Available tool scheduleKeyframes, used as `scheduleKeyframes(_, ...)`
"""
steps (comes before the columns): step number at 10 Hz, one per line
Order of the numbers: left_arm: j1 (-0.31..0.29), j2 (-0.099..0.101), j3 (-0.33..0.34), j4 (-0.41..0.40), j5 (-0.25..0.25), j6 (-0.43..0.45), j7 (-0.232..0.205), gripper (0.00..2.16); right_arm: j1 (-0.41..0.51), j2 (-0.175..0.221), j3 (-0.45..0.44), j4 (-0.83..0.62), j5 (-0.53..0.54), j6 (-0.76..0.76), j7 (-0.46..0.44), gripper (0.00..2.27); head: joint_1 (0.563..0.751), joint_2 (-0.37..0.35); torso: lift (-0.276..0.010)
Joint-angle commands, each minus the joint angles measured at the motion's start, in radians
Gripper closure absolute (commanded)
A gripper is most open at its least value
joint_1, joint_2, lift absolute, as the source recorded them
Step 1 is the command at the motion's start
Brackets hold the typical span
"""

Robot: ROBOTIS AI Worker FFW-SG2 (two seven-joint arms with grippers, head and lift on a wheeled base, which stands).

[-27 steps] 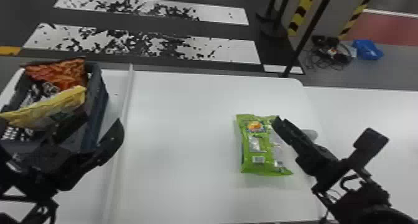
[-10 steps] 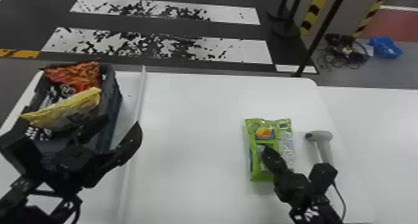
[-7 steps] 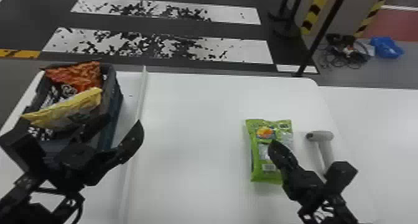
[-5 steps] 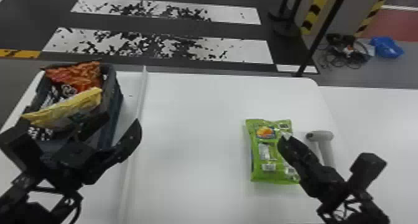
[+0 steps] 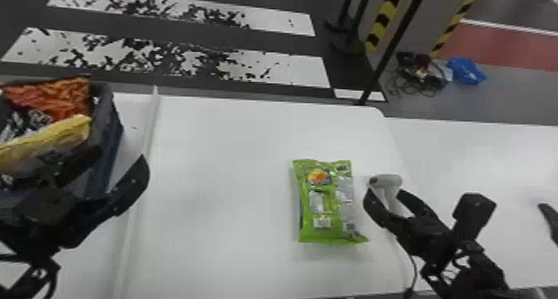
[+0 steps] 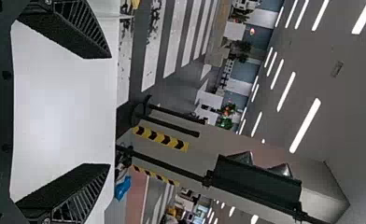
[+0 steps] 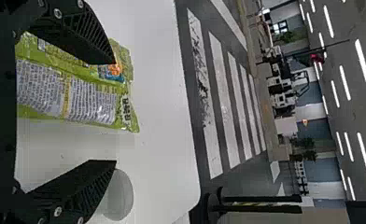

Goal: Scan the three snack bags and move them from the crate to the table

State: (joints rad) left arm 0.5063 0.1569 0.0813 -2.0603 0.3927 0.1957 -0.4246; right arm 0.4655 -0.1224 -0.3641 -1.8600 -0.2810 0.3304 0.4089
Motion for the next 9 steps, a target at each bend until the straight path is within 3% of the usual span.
scheduleKeyframes(1,-0.002,0.003,0.000,0.002,0.000,0.000,0.004,0.03,-0.044,-0.023,-0.006,0.073,0.029,0.000,-0.001,0.09,0.695,-0.234,-0.062)
scheduleKeyframes(2,-0.002,0.007,0.002,0.000,0.000,0.000,0.012,0.03,-0.073,-0.037,-0.013,0.125,0.037,-0.012,0.001,0.09,0.695,-0.247,-0.062)
scheduleKeyframes(5,0.015,0.009,0.000,-0.021,-0.005,0.000,0.089,0.03,-0.180,-0.099,-0.012,0.306,0.072,-0.040,0.013,0.09,0.695,-0.275,-0.062)
scheduleKeyframes(6,0.020,0.009,-0.005,-0.031,-0.006,0.006,0.130,0.03,-0.208,-0.112,-0.010,0.355,0.075,-0.040,0.022,0.09,0.695,-0.279,-0.062)
scheduleKeyframes(9,0.032,0.009,-0.005,-0.054,-0.006,0.012,0.185,0.03,-0.263,-0.134,0.007,0.461,0.098,-0.030,0.045,0.15,0.695,-0.284,-0.062)
